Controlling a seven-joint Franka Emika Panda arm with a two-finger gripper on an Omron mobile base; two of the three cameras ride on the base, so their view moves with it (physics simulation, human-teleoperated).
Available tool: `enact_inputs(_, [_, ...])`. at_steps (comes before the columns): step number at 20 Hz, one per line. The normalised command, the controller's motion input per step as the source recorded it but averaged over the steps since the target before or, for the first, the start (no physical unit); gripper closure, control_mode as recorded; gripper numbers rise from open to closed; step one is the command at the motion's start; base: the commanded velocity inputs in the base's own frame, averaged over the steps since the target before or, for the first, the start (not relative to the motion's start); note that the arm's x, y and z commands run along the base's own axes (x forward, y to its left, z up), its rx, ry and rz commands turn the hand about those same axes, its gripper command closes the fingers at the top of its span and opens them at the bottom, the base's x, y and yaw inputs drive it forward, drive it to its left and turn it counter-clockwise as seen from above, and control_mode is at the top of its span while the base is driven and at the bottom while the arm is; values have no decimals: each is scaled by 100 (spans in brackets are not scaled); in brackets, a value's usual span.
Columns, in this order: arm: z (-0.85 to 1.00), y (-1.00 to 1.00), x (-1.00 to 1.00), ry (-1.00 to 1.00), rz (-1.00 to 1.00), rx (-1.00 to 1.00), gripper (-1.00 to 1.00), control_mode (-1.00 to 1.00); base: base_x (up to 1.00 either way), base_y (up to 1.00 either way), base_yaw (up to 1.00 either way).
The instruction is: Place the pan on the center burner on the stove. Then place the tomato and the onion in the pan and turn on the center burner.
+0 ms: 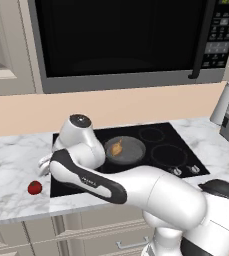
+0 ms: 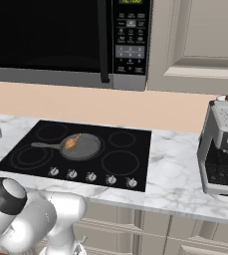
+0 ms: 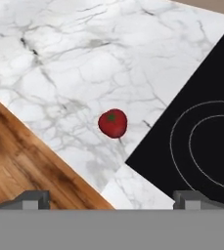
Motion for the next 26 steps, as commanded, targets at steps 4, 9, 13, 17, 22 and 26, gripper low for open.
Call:
enact_inputs(4, [-17,10,0,4,0,-3,-100,-100,0,0,0])
enact_inputs(9, [-20,6,0,4,0,-3,-100,-100,0,0,0])
enact_inputs(13, [-21,0,0,3,0,-1,-100,-100,0,0,0])
enact_inputs(17, [-24,2,0,3,0,-2,-100,-100,0,0,0])
enact_inputs(22, [-26,6,1,3,0,-3,-100,-100,0,0,0])
enact_inputs(26, [-15,16,5,2,0,-4,-100,-100,0,0,0])
